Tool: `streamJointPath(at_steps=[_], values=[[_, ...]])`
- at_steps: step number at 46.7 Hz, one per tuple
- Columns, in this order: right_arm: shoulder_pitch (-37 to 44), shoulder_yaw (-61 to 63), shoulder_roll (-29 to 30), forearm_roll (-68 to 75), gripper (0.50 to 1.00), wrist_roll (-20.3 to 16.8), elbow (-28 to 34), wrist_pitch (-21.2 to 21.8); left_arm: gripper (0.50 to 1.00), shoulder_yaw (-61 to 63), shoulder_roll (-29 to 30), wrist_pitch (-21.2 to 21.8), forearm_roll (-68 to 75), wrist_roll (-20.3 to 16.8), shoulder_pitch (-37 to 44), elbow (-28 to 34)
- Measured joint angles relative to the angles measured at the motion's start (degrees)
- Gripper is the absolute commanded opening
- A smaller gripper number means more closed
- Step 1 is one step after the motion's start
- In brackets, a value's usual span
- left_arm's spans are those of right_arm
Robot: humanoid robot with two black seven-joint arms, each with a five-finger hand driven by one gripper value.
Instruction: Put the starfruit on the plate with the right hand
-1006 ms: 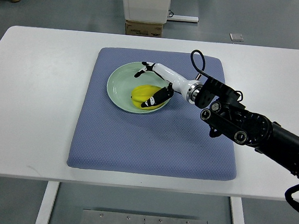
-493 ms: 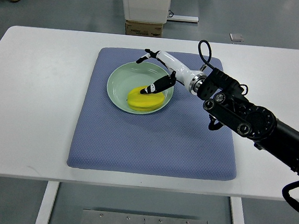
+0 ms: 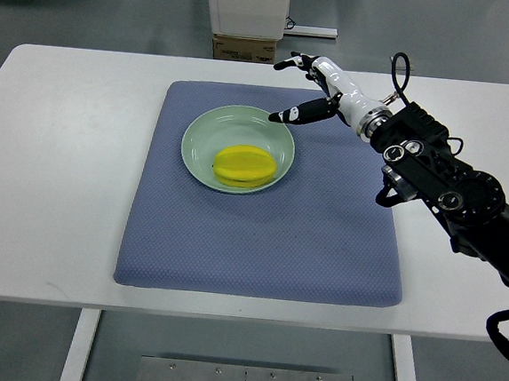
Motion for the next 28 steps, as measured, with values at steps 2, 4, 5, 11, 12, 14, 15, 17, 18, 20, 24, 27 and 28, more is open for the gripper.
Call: streamJointPath(at_steps=[2,4,5,11,12,14,15,17,18,20,24,27,28], values=[[-0.72,1.90,-0.10,-0.01,1.000,-0.04,-0.49,-0.04,1.000,-0.01,0.00,0.00,0.00,-0.01,-0.03,0.00],[-1.45,4.09,-0.25,0.07,1.000,-0.10,-1.10,-0.25,1.000,0.01,0.00,0.00,0.00,0.01,0.03,0.01],[-1.94,5.52,-0.34,0.09,1.000,-0.13,-1.35,-0.57,1.000,-0.01,0.01,0.01,0.00,-0.01,0.01,0.01],[-4.41,11.77,-0.30,0.15,1.000,-0.58,-2.35,-2.16,1.000,0.00,0.00,0.00,0.00,-0.01,-0.01,0.00],[-4.77,12.70,-0.26,0.21,1.000,-0.72,-2.52,-2.45,1.000,0.00,0.00,0.00,0.00,0.00,0.00,0.00],[-5.56,14.88,-0.22,0.57,1.000,-1.13,-2.72,-3.16,1.000,0.00,0.00,0.00,0.00,0.00,0.00,0.00],[-5.87,15.59,-0.21,0.82,1.000,-1.27,-2.76,-3.39,1.000,0.00,0.00,0.00,0.00,0.00,0.01,0.00],[-6.61,17.14,-0.20,1.54,1.000,-1.71,-2.78,-4.01,1.000,0.00,0.00,-0.01,0.00,0.00,0.00,0.00],[-6.87,17.65,-0.20,1.84,1.000,-1.83,-2.78,-4.27,1.000,0.00,0.00,-0.01,0.00,0.00,0.00,0.00],[-7.37,18.79,-0.19,2.76,1.000,-2.04,-2.78,-5.02,1.000,0.00,0.00,-0.01,0.00,0.00,-0.01,0.00],[-8.14,21.00,-0.15,4.60,1.000,-2.28,-2.72,-6.54,1.000,0.00,0.00,-0.01,0.00,0.00,-0.01,0.00],[-9.00,22.92,-0.16,6.02,1.000,-2.79,-2.70,-7.31,1.000,0.00,0.00,-0.01,0.00,0.00,0.00,0.00],[-9.29,23.55,-0.15,6.40,1.000,-3.02,-2.66,-7.43,1.000,0.00,0.00,-0.01,0.00,0.00,-0.01,0.00]])
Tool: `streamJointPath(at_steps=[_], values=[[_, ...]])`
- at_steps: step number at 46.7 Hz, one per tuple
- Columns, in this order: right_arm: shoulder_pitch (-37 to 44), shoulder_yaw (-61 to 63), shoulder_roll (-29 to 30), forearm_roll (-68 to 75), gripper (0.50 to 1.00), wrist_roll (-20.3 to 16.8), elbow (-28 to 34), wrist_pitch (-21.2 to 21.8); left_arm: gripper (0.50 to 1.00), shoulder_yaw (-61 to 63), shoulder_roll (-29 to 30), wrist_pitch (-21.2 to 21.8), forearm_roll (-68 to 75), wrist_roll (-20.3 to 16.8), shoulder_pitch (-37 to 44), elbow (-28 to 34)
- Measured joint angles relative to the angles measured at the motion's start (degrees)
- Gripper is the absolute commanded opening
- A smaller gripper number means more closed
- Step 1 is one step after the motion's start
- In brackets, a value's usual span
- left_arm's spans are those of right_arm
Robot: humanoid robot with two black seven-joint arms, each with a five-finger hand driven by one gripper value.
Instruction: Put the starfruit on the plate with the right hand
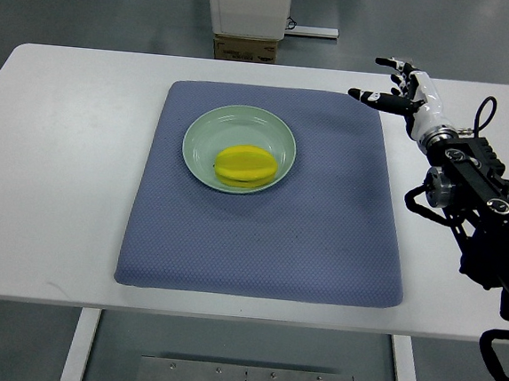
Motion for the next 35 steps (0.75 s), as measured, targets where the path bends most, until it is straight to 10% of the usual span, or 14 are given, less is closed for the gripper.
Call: streamJointPath(at_steps=[35], values=[[-5.36,9.79,1.71,9.93,1.000,-0.26,1.01,-0.50,1.000,0.00,0.00,0.01,0.00,0.00,0.00,0.00]])
